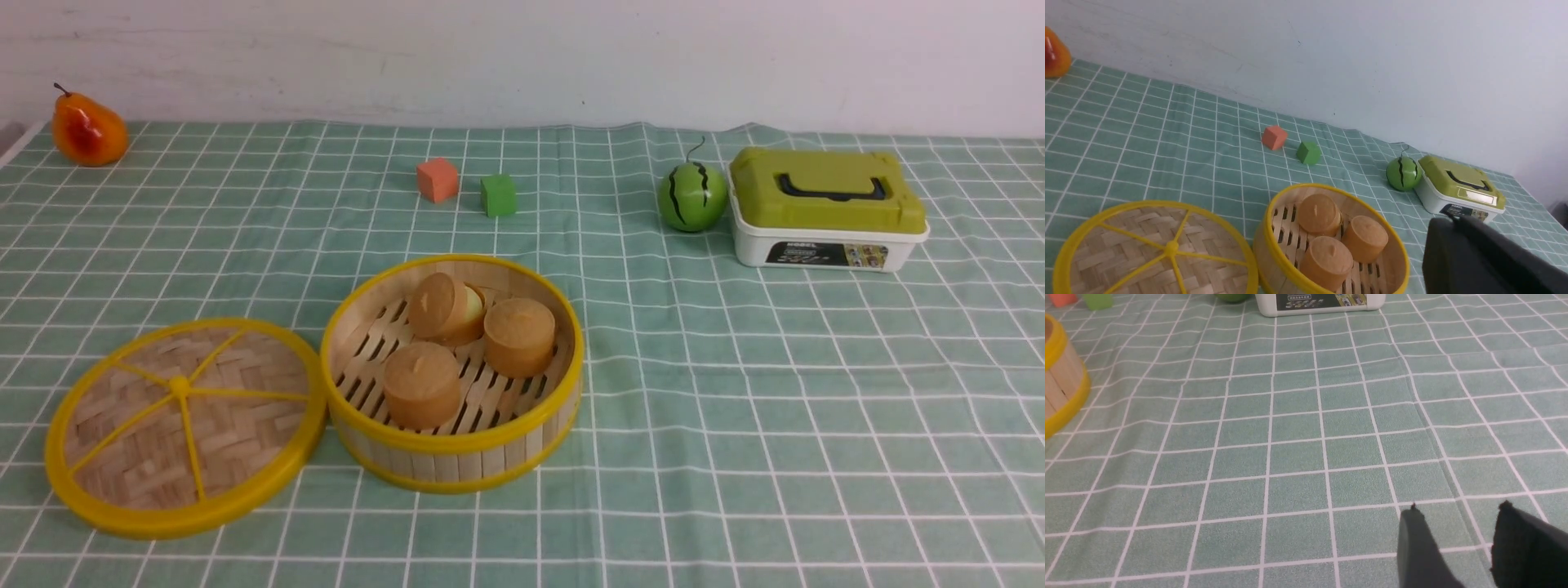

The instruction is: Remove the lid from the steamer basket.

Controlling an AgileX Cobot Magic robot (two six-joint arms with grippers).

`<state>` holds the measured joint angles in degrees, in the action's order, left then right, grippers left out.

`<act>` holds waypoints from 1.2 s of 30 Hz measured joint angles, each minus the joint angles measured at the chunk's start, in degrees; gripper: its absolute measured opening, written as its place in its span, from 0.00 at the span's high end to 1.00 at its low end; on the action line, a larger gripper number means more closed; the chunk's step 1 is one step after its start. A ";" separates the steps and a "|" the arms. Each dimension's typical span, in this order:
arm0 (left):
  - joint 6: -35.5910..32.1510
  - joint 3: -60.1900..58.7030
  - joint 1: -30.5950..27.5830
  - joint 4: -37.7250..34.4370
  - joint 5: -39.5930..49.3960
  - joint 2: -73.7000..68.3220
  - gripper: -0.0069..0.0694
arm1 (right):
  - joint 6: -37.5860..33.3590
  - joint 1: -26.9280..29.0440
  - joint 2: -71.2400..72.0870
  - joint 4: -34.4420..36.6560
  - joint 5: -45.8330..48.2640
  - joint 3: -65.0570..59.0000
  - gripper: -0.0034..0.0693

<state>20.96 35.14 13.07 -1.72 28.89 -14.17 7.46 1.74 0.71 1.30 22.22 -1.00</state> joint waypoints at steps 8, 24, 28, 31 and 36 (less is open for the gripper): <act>0.00 -5.11 0.00 3.36 -1.90 0.00 0.93 | 0.00 0.00 0.00 0.00 0.00 0.00 0.62; -0.07 -13.78 0.00 3.90 -3.57 0.37 0.93 | 0.00 0.00 0.00 0.00 0.00 0.00 0.62; -0.20 -20.94 0.00 4.96 -4.81 5.68 0.92 | 0.00 0.00 0.00 0.00 0.00 0.00 0.62; -0.20 -24.71 -1.16 4.96 -5.14 9.56 0.92 | 0.00 0.00 0.00 0.00 0.00 0.00 0.62; -0.20 -33.50 -7.70 4.82 -5.36 14.71 0.92 | 0.00 0.00 0.00 0.00 0.00 0.00 0.62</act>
<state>20.76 1.63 5.37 3.09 23.53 0.54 7.46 1.74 0.71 1.30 22.22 -1.00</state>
